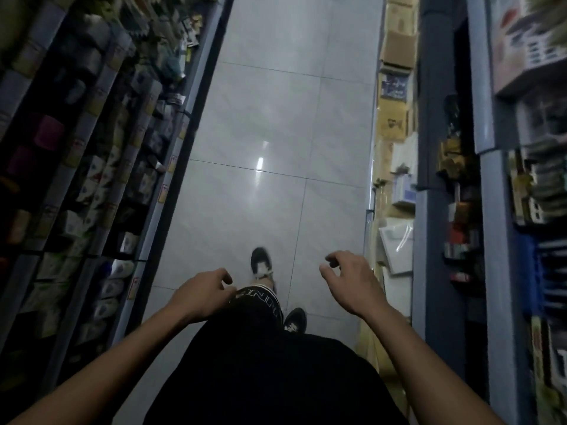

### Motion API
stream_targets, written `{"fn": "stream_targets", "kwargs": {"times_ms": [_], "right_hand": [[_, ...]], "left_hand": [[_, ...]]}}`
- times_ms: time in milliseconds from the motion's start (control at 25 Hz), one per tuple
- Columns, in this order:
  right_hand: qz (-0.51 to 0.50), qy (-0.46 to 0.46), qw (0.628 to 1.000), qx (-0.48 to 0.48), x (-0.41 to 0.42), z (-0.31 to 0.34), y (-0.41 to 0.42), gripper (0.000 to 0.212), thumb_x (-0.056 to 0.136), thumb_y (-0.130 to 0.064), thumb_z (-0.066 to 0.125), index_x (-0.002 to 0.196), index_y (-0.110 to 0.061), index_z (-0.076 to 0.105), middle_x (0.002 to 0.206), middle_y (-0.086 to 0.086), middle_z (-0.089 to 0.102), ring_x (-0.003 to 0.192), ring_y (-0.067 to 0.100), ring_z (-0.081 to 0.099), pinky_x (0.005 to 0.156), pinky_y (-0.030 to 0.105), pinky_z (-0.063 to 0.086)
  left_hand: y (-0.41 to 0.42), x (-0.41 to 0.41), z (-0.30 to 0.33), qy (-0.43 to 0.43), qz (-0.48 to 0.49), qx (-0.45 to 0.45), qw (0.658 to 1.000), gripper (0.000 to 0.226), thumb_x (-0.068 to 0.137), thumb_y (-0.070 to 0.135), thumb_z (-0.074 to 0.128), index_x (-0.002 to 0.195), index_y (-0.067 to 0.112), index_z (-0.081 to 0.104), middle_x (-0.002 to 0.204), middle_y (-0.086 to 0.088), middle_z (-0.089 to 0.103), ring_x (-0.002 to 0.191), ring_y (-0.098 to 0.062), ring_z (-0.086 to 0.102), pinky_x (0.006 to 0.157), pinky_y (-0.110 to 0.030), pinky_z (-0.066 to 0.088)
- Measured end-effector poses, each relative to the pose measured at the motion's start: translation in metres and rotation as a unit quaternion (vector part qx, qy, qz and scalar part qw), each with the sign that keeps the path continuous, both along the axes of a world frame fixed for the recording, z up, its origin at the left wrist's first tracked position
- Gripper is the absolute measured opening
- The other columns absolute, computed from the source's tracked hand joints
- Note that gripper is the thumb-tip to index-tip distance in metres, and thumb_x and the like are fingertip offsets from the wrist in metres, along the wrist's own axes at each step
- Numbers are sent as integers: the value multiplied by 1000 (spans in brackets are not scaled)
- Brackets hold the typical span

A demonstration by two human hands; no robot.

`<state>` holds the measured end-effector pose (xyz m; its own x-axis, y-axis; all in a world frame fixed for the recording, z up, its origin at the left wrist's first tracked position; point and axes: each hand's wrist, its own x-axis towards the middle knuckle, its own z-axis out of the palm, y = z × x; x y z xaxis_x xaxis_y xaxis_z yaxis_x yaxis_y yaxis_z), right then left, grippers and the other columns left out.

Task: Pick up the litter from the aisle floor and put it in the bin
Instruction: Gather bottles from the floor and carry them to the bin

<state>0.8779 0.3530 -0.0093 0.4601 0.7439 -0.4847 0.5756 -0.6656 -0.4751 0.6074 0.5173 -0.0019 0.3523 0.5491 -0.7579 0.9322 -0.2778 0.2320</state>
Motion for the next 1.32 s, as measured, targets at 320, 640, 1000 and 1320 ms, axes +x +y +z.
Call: {"fn": "stream_targets", "kwargs": {"times_ms": [320,640,1000,1320], "right_hand": [[-12,3,1000,-11,74,-5,150,42,97,-49,51,126,-22,65,111,-8,65,108,13,56,89,37,51],[-110,22,993,-34,147,-5,217,36,98,-48,53,123,-25,65,114,-8,64,110,14,57,94,39,51],[-96,32,995,-19,311,-13,368,38,96,-50,51,123,-27,65,110,-14,62,109,12,55,92,39,50],[8,10,1000,15,441,2,573,40,98,-48,49,125,-23,64,113,-9,65,107,14,55,89,36,49]], "left_hand": [[166,80,1,-29,38,2,999,41,93,49,52,127,28,62,114,5,71,97,-16,65,89,-37,55],[320,227,10,-77,-39,11,996,39,93,48,52,125,28,62,110,5,72,97,-18,65,89,-40,56],[446,371,6,-49,-47,16,998,43,90,50,49,124,27,62,109,7,72,94,-16,66,87,-40,56],[549,420,3,-25,41,10,999,42,91,55,49,121,29,63,108,7,73,89,-11,66,78,-33,55]]}}
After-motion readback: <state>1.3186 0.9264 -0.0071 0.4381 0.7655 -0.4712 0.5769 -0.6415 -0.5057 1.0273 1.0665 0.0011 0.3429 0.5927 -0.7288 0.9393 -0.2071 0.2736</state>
